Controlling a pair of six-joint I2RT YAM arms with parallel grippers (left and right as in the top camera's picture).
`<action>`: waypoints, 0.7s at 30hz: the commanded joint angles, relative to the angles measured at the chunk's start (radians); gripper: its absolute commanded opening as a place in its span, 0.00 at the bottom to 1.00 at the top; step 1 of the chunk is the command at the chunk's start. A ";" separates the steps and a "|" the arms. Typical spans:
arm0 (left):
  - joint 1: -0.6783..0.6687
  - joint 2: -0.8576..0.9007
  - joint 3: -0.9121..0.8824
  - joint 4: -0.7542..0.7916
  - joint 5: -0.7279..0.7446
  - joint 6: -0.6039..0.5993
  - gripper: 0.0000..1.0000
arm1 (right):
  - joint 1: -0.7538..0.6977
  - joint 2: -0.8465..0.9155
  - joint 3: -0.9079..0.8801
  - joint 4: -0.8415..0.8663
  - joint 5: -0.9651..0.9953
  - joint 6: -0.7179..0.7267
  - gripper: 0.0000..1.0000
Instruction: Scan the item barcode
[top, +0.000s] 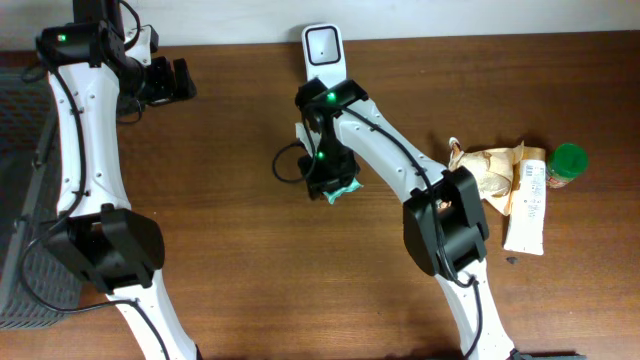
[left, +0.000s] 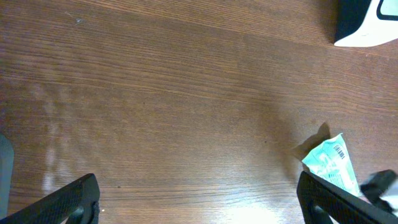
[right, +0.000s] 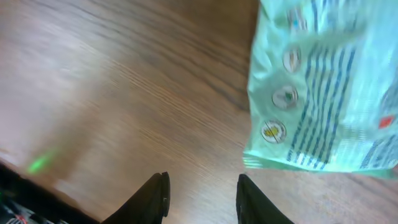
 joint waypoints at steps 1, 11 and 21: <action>0.001 0.015 0.011 -0.002 -0.003 0.011 0.99 | -0.010 0.004 -0.069 0.005 0.134 0.031 0.34; 0.001 0.015 0.011 -0.002 -0.003 0.011 0.99 | -0.221 0.004 -0.074 0.144 0.150 0.127 0.34; 0.001 0.015 0.011 -0.002 -0.003 0.011 0.99 | -0.414 0.005 -0.134 0.264 -0.402 0.028 0.66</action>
